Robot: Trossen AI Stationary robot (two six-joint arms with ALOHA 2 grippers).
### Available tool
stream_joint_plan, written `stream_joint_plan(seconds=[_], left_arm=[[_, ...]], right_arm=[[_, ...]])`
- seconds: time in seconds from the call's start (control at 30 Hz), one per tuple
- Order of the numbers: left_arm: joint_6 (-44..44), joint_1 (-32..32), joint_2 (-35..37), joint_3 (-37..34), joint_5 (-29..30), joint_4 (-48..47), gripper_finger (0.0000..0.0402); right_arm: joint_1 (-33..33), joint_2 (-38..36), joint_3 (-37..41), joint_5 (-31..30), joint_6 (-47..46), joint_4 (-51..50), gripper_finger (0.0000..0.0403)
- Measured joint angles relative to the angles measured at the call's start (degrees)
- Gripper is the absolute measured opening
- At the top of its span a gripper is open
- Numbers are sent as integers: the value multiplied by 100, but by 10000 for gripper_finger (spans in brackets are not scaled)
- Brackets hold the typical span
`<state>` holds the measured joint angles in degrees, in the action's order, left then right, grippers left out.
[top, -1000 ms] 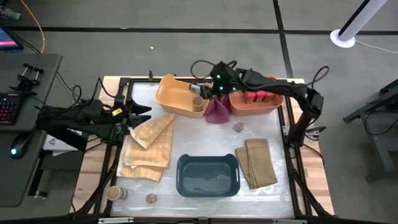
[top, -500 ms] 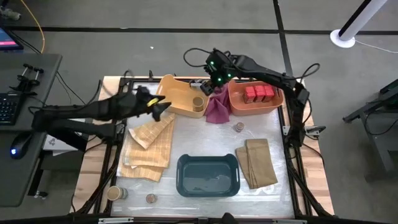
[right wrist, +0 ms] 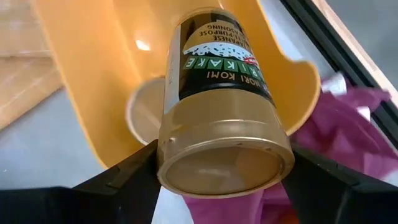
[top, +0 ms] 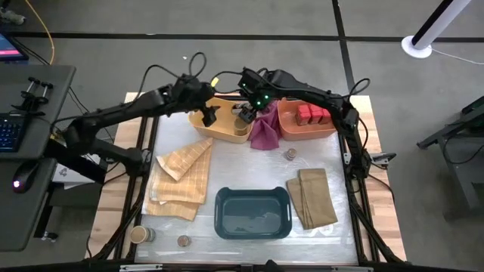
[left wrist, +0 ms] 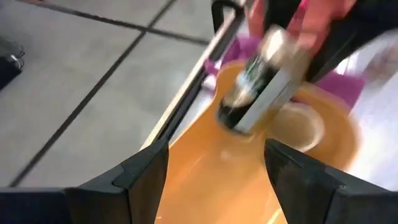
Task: Sort spices by type
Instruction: Put the right brown seasoning bottle into the yellow bin
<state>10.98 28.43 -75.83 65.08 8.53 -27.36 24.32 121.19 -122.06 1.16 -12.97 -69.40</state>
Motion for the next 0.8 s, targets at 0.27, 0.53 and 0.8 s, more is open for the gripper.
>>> stream_joint_plan(seconds=[0.27, 0.53, 0.8], left_arm=[[1060, 196, -945, -4, -645, 417, 206], [1360, 207, -1284, -4, -857, 826, 31], [1176, 273, -1384, -257, -1110, 1638, 2]], right_arm=[[4, 7, 24, -226, -535, -173, 279], [-9, 7, 26, -196, -656, -187, 279], [-9, 89, 26, -80, -652, -161, 279]])
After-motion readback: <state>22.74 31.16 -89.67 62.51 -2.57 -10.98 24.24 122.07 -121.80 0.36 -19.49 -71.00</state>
